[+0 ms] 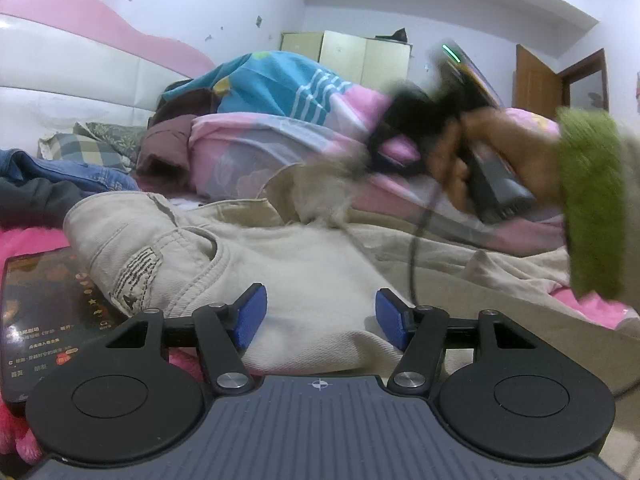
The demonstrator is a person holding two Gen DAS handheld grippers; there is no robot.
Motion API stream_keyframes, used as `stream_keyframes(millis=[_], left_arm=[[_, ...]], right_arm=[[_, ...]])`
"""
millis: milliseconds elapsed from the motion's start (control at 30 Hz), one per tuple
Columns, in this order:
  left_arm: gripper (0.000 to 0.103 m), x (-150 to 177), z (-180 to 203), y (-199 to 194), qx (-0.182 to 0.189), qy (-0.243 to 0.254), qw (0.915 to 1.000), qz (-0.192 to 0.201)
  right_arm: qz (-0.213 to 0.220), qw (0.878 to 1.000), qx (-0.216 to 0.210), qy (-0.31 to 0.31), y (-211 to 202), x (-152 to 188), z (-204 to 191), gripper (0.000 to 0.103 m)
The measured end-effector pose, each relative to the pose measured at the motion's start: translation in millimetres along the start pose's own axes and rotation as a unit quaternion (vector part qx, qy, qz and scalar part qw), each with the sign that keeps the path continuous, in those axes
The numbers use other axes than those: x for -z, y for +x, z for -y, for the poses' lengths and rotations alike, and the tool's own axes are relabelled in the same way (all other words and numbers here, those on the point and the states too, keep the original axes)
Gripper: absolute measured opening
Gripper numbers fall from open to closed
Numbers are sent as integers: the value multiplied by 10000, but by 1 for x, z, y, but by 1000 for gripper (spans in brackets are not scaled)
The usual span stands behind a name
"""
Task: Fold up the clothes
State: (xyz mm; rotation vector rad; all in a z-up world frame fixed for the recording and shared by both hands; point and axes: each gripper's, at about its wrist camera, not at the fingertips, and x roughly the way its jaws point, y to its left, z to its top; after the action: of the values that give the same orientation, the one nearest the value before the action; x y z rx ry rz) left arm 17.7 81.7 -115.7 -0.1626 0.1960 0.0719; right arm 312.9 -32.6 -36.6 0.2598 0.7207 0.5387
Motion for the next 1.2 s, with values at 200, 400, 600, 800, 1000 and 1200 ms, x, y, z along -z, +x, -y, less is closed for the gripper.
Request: stream_keyframes(millis=[200, 400, 600, 800, 1000, 1200], left_arm=[[61, -2, -2, -3, 22, -86, 10000, 44], [61, -24, -5, -18, 59, -192, 9982, 561], [60, -47, -8, 19, -372, -461, 9975, 396], [60, -35, -30, 32, -389, -1046, 9937, -121], [60, -33, -30, 34, -364, -1012, 9940, -182], [60, -33, -33, 32, -351, -1113, 9931, -117]], right_arm=[[-551, 9548, 191, 2916, -11, 33, 108, 18], [351, 9985, -9, 431, -60, -1, 13, 21], [-1052, 9831, -102, -1494, 36, 3, -74, 20], [-1668, 9697, 406, -1739, 152, 6, -77, 19], [-1521, 9777, 310, -1418, 209, -16, -86, 17], [-1095, 9878, -243, -1084, 138, -28, -74, 18]])
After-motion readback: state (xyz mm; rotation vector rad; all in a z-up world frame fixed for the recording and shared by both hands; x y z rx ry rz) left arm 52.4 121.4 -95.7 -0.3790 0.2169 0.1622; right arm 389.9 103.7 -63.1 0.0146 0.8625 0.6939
